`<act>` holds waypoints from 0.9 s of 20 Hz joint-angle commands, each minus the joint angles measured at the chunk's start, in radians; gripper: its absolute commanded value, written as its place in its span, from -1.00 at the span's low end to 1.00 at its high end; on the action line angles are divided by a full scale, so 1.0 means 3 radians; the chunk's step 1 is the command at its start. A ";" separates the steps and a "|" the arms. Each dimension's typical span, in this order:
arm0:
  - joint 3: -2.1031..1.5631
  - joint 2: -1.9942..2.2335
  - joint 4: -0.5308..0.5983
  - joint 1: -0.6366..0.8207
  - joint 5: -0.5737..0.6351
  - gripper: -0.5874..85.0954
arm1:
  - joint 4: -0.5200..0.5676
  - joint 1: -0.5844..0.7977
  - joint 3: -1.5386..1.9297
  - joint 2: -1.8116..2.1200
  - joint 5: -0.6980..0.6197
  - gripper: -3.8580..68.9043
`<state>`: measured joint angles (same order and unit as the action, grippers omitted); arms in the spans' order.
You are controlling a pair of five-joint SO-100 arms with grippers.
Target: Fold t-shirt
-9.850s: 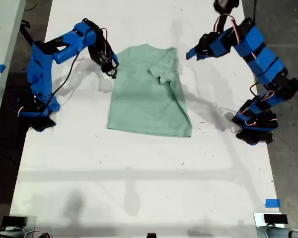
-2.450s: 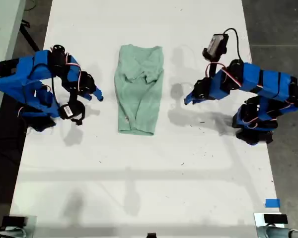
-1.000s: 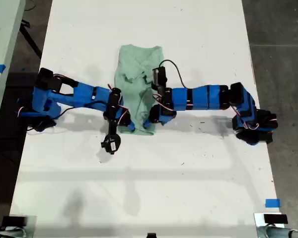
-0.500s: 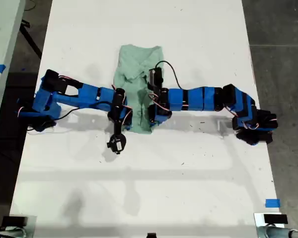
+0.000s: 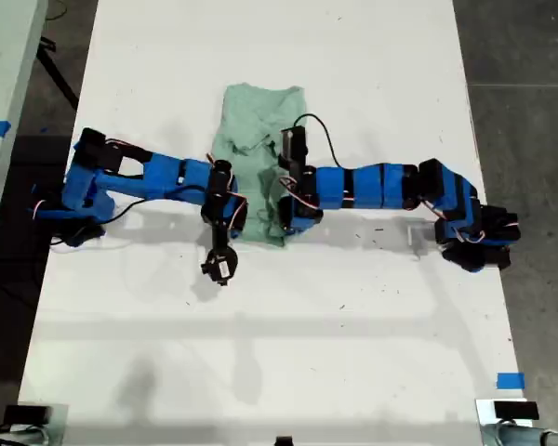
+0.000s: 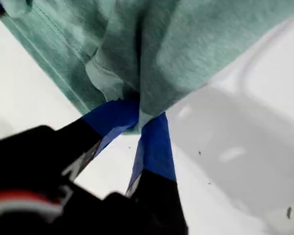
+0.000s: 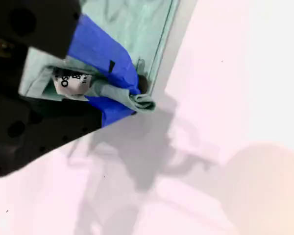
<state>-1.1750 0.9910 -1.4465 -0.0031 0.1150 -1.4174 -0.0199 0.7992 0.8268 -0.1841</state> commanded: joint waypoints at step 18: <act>0.0312 0.1150 -0.0578 0.1197 0.0736 -0.99 | 0.0005 0.1069 0.0245 0.1370 -0.0608 -0.93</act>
<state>-1.1259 1.3023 -1.6168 0.2500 0.2700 -1.4281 0.2286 0.8790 1.1643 -0.3160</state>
